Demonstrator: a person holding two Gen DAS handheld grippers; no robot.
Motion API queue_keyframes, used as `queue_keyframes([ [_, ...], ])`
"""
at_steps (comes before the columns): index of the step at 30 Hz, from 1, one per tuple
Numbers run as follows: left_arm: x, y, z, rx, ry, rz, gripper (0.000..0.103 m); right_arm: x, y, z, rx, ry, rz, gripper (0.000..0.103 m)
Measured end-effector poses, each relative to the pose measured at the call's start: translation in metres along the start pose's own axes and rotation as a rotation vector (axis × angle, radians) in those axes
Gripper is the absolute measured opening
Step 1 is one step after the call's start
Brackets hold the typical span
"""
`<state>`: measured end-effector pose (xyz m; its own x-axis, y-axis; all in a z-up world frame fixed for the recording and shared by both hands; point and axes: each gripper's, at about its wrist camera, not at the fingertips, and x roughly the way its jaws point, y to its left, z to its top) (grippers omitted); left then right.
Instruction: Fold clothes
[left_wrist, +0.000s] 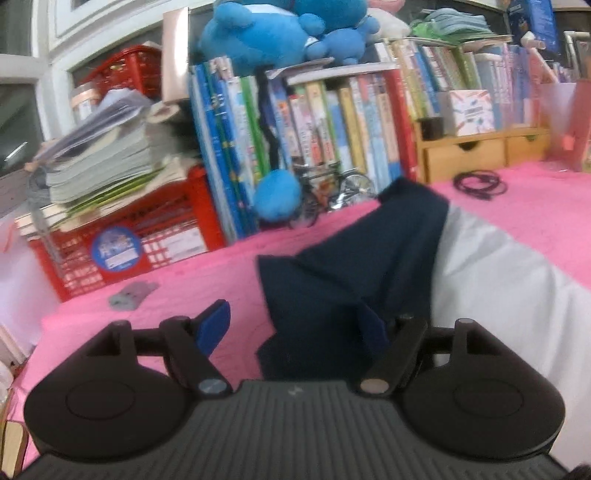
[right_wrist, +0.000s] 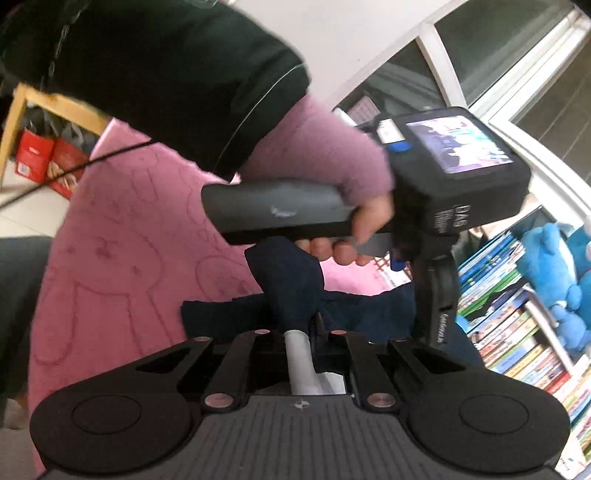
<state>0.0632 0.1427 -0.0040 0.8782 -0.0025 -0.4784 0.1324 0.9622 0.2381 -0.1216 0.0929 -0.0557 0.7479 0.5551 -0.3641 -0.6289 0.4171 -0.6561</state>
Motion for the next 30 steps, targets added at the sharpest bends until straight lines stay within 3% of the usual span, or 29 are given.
queue_keyframes([
  [7,0.005,0.007,-0.011,-0.028,0.029,0.064,0.077,-0.017,-0.02,0.003,0.154,-0.058,0.151,0.012],
  [10,0.006,0.011,-0.018,-0.065,0.053,0.086,0.077,-0.029,-0.048,-0.001,0.319,-0.083,0.283,0.022],
  [14,0.006,0.023,-0.031,-0.138,0.093,0.082,0.077,-0.05,-0.091,-0.015,0.483,-0.13,0.385,0.062],
  [18,0.003,0.037,-0.039,-0.221,0.132,0.05,0.077,-0.05,-0.151,-0.045,0.63,-0.079,0.277,0.071],
  [20,0.001,0.037,-0.042,-0.216,0.145,0.071,0.077,-0.05,-0.181,-0.075,0.774,-0.026,0.176,0.081],
  [23,-0.001,0.042,-0.051,-0.195,0.182,0.11,0.077,-0.034,-0.219,-0.118,1.043,0.089,0.066,0.083],
  [25,-0.007,0.052,-0.055,-0.201,0.2,0.137,0.076,-0.029,-0.233,-0.143,1.184,0.119,0.038,0.083],
  [28,-0.021,0.066,-0.045,-0.194,0.145,0.159,0.073,-0.023,-0.242,-0.161,1.254,0.135,0.006,0.083],
  [30,-0.03,0.071,-0.027,-0.217,0.091,0.096,0.073,-0.012,-0.245,-0.158,1.235,0.147,-0.001,0.081],
])
